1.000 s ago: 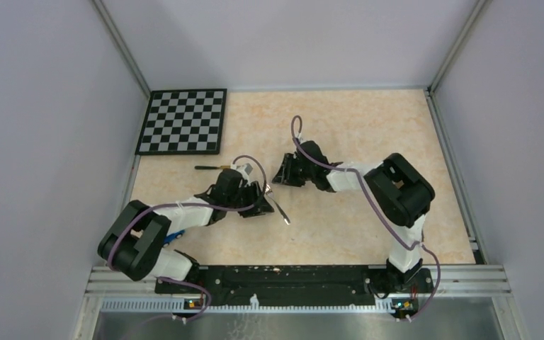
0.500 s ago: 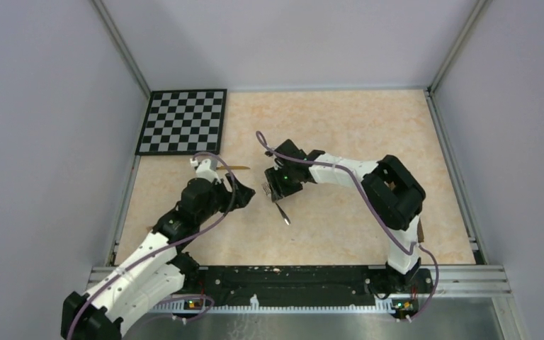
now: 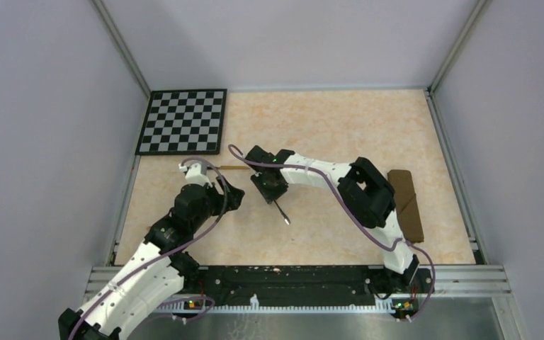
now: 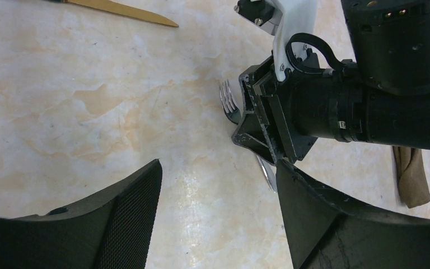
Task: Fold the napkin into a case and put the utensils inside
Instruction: Pick up the fork from the center of the board, then insert the fork into the folded napkin.
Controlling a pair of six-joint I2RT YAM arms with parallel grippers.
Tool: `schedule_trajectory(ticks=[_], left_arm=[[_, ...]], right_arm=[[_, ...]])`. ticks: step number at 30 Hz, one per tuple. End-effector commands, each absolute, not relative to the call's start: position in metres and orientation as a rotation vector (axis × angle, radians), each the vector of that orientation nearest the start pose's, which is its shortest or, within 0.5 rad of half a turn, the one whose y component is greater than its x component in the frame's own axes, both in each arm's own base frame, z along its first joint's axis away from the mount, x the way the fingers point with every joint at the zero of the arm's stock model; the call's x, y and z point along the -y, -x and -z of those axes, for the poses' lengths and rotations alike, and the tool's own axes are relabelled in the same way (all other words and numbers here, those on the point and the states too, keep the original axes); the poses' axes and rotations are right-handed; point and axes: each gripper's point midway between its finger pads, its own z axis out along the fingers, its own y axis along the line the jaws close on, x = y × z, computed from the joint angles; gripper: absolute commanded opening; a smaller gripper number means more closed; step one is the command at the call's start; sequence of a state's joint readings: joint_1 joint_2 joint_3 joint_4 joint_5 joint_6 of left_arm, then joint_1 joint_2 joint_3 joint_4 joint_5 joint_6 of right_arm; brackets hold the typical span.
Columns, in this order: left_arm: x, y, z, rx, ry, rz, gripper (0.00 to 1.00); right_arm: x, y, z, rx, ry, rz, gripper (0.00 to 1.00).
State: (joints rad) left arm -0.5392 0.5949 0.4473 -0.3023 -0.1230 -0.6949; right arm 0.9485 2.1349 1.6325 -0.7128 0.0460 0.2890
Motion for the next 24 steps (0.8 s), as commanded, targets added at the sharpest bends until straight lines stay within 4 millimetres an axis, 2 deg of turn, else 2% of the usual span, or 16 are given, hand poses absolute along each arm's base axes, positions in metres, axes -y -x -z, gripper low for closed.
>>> schedule_trajectory(ticks=[1,7,9,11,13,15,16,18,19,20,21,24], left_arm=[[0.128,-0.227,-0.162,-2.004,0.24,0.599,0.79],[0.114,-0.225,-0.178,-1.926,0.263,0.562,0.79],[0.115,-0.226,-0.182,-1.903,0.248,0.574,0.8],[0.124,-0.228,-0.187,-1.89,0.206,0.614,0.81],[0.14,-0.23,-0.193,-1.881,0.149,0.681,0.82],[0.159,-0.233,-0.199,-1.873,0.085,0.77,0.85],[0.173,-0.234,-0.205,-1.855,0.038,0.839,0.86],[0.199,-0.235,-0.209,-1.844,-0.051,0.957,0.86],[0.212,-0.236,-0.209,-1.842,-0.084,1.023,0.86],[0.225,-0.238,-0.199,-1.876,-0.108,1.079,0.86],[0.239,-0.238,-0.198,-1.887,-0.147,1.143,0.86],[0.28,-0.241,-0.193,-1.932,-0.245,1.281,0.85]], right_arm=[[-0.352,-0.256,-0.01,-2.731,0.892,-0.032,0.27],[-0.356,-0.264,-0.008,-2.728,0.88,0.005,0.0],[-0.355,-0.269,-0.015,-2.711,0.898,0.002,0.0],[-0.349,-0.276,-0.032,-2.684,0.911,-0.045,0.0],[-0.331,-0.289,-0.058,-2.617,0.88,-0.083,0.0],[-0.302,-0.304,-0.087,-2.582,0.81,-0.172,0.0],[-0.283,-0.31,-0.109,-2.57,0.756,-0.233,0.0],[-0.243,-0.319,-0.128,-2.607,0.656,-0.341,0.0],[-0.217,-0.323,-0.134,-2.632,0.596,-0.329,0.0],[-0.178,-0.336,-0.139,-2.658,0.475,-0.262,0.0],[-0.148,-0.343,-0.145,-2.658,0.395,-0.217,0.0],[-0.08,-0.354,-0.155,-2.632,0.198,-0.192,0.0]])
